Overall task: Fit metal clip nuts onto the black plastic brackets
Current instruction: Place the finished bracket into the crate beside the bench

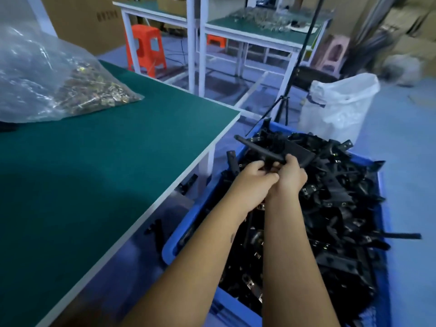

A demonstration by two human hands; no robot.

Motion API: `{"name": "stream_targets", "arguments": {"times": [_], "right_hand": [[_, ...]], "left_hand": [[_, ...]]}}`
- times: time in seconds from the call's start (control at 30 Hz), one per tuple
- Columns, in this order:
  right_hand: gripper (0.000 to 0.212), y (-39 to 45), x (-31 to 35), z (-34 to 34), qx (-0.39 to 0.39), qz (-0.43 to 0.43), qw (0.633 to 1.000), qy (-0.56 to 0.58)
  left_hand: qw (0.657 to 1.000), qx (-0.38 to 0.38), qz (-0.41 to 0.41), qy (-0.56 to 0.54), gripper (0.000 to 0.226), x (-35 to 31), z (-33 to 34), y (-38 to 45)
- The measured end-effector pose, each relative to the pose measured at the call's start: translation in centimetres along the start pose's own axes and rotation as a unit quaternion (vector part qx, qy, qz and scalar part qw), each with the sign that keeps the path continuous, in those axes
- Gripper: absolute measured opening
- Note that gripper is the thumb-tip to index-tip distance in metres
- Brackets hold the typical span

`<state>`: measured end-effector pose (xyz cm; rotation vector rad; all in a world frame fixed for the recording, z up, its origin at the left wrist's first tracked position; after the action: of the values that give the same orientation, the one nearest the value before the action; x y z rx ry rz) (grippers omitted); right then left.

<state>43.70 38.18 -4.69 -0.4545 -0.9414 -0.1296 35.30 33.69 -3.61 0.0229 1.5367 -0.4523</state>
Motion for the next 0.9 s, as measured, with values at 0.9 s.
{"name": "stream_targets", "arguments": {"times": [0.9], "right_hand": [[0.011,-9.0,-2.4,18.9,0.334,-0.098,0.931,-0.107]], "left_hand": [[0.94,-0.26,0.22,-0.009,0.03,-5.6,-13.2,-9.5]]}}
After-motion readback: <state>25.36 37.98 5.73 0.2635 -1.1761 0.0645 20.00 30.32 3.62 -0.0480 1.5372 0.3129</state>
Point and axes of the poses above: each hand's wrist, its own y-axis towards the middle knuckle, its own z-axis out of the palm, x = y × z, the point moved 3 cm from there along y, towards the middle knuckle, and after that the axes turned 14 degrees about x, right-handed, at the moved point
